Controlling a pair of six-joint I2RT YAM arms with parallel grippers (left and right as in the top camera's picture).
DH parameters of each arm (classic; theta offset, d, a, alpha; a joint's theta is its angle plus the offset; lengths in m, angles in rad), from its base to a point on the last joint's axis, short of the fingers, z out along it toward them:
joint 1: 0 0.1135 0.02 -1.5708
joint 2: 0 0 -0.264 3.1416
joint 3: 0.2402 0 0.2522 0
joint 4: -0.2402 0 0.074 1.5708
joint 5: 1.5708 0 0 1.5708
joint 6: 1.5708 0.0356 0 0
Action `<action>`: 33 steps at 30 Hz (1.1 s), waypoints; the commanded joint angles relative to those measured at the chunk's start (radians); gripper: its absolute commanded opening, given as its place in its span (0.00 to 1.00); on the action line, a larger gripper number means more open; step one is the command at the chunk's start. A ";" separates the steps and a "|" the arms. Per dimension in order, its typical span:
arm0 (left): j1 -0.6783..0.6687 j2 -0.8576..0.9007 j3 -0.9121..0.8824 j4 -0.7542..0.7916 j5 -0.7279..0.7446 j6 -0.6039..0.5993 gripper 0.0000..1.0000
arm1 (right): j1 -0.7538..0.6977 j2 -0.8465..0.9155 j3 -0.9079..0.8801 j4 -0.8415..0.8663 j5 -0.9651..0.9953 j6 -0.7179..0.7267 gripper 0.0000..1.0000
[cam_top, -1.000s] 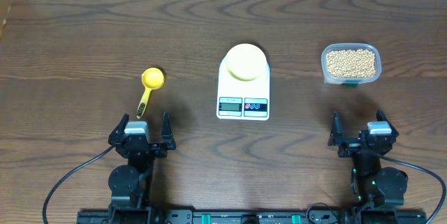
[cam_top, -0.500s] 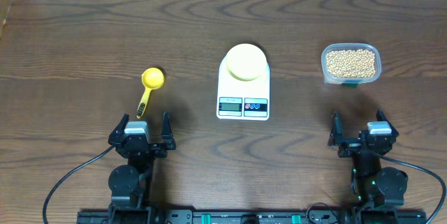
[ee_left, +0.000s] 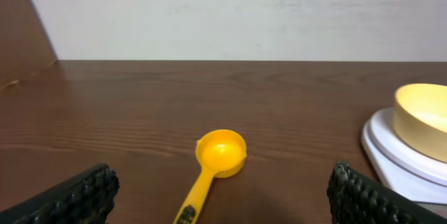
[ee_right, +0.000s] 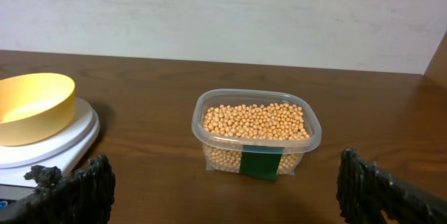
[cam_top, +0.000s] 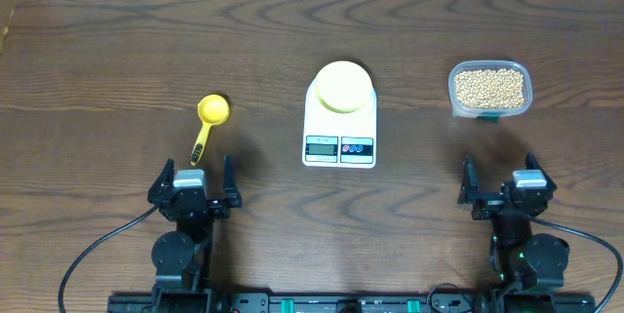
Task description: Scoop item into bowl and weigh 50g on scale
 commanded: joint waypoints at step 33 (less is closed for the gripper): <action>0.172 1.167 0.917 -0.286 0.304 0.058 0.98 | 0.008 -0.005 -0.002 -0.005 0.011 -0.008 0.99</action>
